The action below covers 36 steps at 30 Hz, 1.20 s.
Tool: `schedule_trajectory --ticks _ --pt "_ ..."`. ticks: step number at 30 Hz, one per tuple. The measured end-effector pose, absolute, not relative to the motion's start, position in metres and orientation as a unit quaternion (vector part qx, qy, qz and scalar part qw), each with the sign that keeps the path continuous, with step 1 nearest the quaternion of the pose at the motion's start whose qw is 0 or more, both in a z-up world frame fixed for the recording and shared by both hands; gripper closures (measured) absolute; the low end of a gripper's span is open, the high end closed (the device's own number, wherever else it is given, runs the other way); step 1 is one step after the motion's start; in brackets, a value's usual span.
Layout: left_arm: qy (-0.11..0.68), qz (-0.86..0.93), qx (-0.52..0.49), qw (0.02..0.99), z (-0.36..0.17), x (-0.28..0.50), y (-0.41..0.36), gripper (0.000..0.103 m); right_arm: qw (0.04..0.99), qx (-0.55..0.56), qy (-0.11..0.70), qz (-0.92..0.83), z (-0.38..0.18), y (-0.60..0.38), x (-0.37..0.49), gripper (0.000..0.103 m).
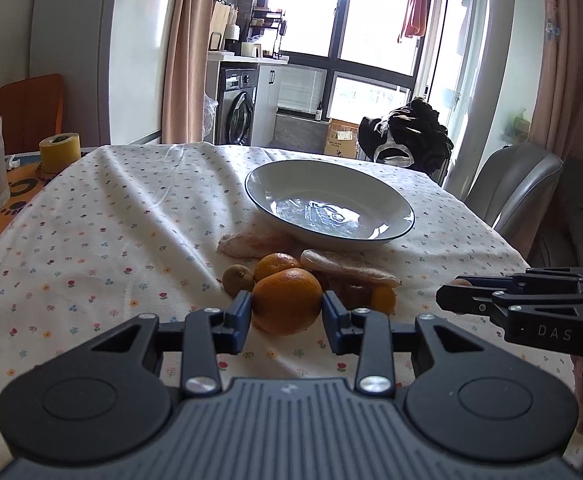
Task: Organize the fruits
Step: 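Carry the kiwi and orange over the white bowl and open both tools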
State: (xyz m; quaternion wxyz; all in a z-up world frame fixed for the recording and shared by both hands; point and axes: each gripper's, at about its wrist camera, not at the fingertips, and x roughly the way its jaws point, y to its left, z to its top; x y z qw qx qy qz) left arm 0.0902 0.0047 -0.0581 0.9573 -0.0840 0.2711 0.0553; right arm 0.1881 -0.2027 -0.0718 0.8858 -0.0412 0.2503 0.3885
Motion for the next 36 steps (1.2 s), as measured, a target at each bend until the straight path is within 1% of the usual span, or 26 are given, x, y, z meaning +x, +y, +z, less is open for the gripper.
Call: schedule_trajectory --ticks 16,28,36 --pt "0.247 0.055 -0.084 0.964 -0.04 0.113 0.004 0.067 0.896 -0.034 0.223 0.382 -0.053 -0.195 0.217 0.08" --pt "0.232 0.064 -0.085 0.967 -0.024 0.142 0.009 0.067 0.898 -0.009 0.208 0.388 -0.044 -0.19 0.251 0.08" --pt "0.241 0.067 -0.087 0.964 -0.024 0.168 0.015 0.067 0.896 0.004 0.209 0.391 -0.044 -0.182 0.277 0.08"
